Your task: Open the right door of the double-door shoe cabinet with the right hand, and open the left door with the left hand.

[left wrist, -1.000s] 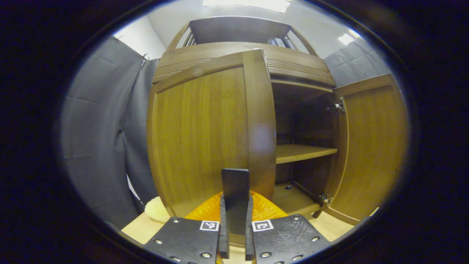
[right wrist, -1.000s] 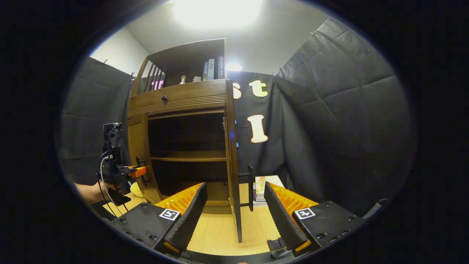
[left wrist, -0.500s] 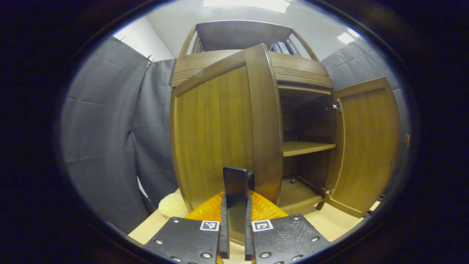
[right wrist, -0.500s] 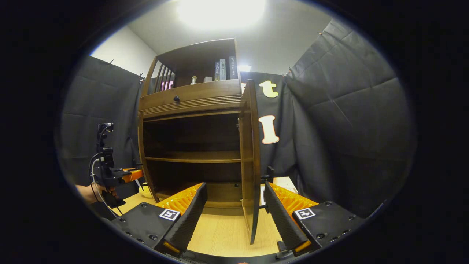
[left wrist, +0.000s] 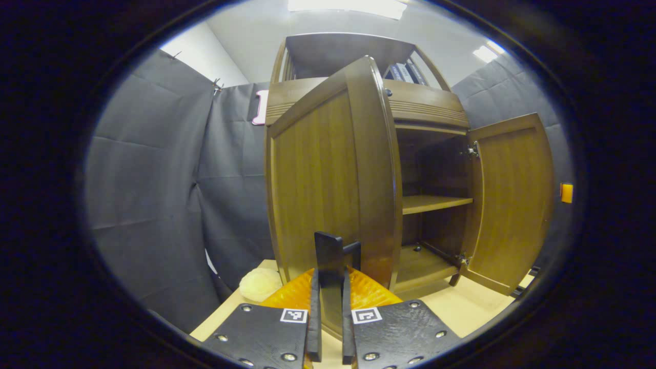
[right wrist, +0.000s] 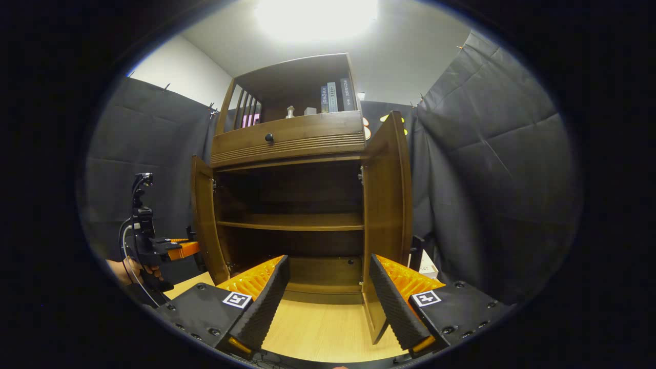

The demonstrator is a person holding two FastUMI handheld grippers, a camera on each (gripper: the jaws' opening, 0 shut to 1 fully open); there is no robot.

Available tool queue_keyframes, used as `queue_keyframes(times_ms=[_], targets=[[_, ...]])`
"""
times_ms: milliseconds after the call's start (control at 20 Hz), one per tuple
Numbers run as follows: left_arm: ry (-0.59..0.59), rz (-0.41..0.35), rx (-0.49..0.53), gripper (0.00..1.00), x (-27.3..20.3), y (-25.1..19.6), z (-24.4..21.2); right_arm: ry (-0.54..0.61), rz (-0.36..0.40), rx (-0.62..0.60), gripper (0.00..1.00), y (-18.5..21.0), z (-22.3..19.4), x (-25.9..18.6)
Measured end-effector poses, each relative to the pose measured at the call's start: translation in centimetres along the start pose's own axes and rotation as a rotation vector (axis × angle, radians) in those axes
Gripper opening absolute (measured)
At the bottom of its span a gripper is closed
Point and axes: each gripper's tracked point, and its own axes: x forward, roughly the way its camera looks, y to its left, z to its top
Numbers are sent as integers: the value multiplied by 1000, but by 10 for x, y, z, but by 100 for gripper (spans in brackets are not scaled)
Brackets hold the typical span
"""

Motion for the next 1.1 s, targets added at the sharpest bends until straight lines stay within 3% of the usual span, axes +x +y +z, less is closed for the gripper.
queue_keyframes(times_ms=[750,1100], targets=[[-12,61,-19,14,-41,95,-3,-5,58,-16,98,72,-2,7],[-5,103,-43,14,-54,136,-8,-19,11,-27,98,78,2,2]])
